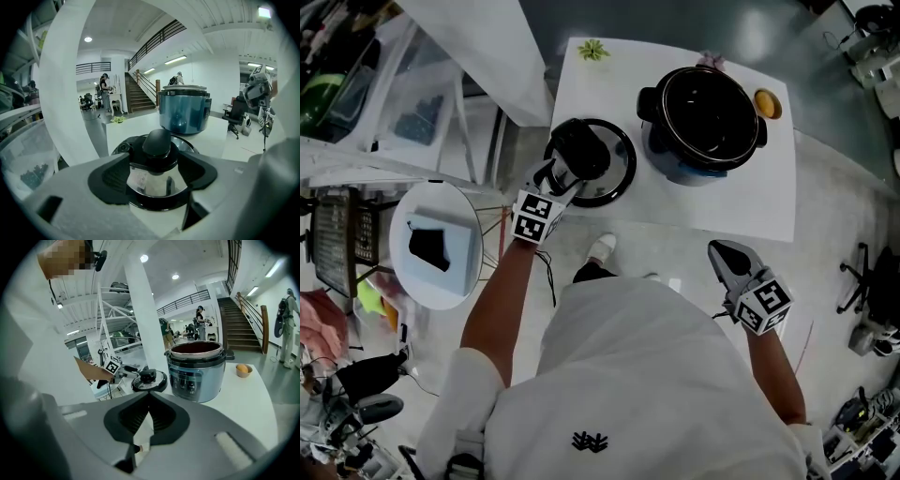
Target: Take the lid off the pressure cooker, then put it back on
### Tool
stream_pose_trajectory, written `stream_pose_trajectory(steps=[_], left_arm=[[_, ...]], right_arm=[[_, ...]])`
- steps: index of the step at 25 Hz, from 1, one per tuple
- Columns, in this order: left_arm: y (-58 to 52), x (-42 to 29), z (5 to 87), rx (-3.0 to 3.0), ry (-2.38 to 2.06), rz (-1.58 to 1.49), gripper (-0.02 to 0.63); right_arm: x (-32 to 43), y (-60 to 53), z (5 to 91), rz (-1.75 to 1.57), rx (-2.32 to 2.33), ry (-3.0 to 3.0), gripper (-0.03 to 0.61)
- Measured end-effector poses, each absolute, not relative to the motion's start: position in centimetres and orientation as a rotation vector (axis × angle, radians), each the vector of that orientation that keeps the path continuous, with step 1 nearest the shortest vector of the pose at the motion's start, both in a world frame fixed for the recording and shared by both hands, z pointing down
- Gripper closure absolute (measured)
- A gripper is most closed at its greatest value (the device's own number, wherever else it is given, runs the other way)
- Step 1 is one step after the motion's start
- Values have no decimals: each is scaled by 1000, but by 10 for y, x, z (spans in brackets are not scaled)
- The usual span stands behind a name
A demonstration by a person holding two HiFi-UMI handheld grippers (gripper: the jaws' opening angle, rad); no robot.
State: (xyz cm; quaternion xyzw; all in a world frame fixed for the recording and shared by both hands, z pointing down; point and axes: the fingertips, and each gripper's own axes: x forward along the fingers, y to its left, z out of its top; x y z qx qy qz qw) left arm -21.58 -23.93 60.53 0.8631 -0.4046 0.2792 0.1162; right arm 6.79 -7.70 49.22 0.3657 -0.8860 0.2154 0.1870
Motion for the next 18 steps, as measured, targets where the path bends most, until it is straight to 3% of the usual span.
stream_pose_trajectory(steps=[18], left_arm=[[-278, -165, 622, 2649, -989, 842, 287]], right_arm=[[85, -65, 495, 641, 1210, -2394, 566]])
